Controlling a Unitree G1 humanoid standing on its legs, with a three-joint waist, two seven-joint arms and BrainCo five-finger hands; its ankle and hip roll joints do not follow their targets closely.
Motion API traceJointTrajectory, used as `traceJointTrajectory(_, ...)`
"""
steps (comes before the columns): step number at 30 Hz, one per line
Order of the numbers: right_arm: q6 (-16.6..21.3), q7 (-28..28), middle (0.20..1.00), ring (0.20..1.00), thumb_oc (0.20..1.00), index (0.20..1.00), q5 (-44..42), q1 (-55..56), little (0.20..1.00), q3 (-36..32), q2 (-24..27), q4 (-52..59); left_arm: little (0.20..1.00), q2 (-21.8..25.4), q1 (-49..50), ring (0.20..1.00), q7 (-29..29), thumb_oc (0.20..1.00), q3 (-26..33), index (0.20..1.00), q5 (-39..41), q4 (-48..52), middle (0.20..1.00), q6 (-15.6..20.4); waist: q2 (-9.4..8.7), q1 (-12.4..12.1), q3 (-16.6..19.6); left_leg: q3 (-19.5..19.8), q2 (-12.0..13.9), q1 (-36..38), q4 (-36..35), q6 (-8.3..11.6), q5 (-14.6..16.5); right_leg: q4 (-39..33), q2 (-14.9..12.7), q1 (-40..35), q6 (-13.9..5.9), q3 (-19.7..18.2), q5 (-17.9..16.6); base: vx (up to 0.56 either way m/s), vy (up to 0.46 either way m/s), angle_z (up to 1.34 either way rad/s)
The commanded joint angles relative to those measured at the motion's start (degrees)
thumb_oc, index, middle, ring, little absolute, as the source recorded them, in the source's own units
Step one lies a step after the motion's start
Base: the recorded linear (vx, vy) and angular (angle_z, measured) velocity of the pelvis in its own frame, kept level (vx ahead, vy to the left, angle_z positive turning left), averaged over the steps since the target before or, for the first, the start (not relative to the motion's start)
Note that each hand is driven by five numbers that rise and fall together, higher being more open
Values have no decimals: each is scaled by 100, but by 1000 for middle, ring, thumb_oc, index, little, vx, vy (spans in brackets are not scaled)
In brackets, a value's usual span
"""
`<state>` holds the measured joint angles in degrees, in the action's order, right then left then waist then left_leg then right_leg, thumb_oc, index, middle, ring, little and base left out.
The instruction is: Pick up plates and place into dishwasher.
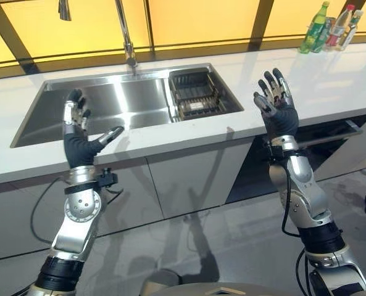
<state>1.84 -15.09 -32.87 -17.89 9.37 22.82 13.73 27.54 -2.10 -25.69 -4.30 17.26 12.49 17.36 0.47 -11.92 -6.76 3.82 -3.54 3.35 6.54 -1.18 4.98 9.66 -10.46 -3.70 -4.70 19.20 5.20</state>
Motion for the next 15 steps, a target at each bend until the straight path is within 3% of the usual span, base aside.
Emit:
traceJointTrajectory(1,210,-207,1000,1000,1000,1000,548,-76,1000,161,-61,493,1000,157,-206,1000,203,1000,-112,1000,175,469,1000,23,-320,-94,220,-291,15,-186,454,-109,276,-894,-628,-191,-259,-315,-1051,-54,173,1)
traceJointTrajectory(4,265,-280,1000,1000,1000,1000,679,127,1000,161,-35,701,1000,110,-314,1000,230,1000,-187,1000,190,500,1000,-41,-329,7,255,-231,-53,-189,335,-184,227,-710,-603,-10,-266,-547,-1125,-58,131,7)
traceJointTrajectory(7,402,-374,1000,1000,1000,1000,761,509,1000,35,121,915,1000,4,-431,1000,273,1000,-273,1000,344,500,1000,-161,-333,263,370,-13,-112,-234,41,-256,51,-476,-92,218,-215,-1033,-942,-29,85,56)
traceJointTrajectory(10,535,-223,1000,1000,1000,1000,749,665,1000,-85,162,899,1000,-83,-430,1000,251,1000,-271,1000,288,548,1000,-168,-340,358,492,61,-129,-231,-138,-240,-9,-715,177,188,-114,-1132,-776,6,3,59)
traceJointTrajectory(12,611,-70,1000,1000,1000,1000,689,778,1000,-170,197,881,1000,-123,-416,1000,295,1000,-279,1000,356,573,1000,-175,-348,430,533,90,-134,-229,-164,-229,-6,-713,242,237,-111,-1318,-827,20,-57,35)
traceJointTrajectory(15,575,-72,1000,1000,1000,1000,687,822,1000,-128,246,927,1000,-172,-405,1000,356,1000,-292,1000,437,646,1000,-223,-353,416,568,100,-100,-158,-241,-173,-33,-836,300,141,-59,-1245,-753,11,-66,54)
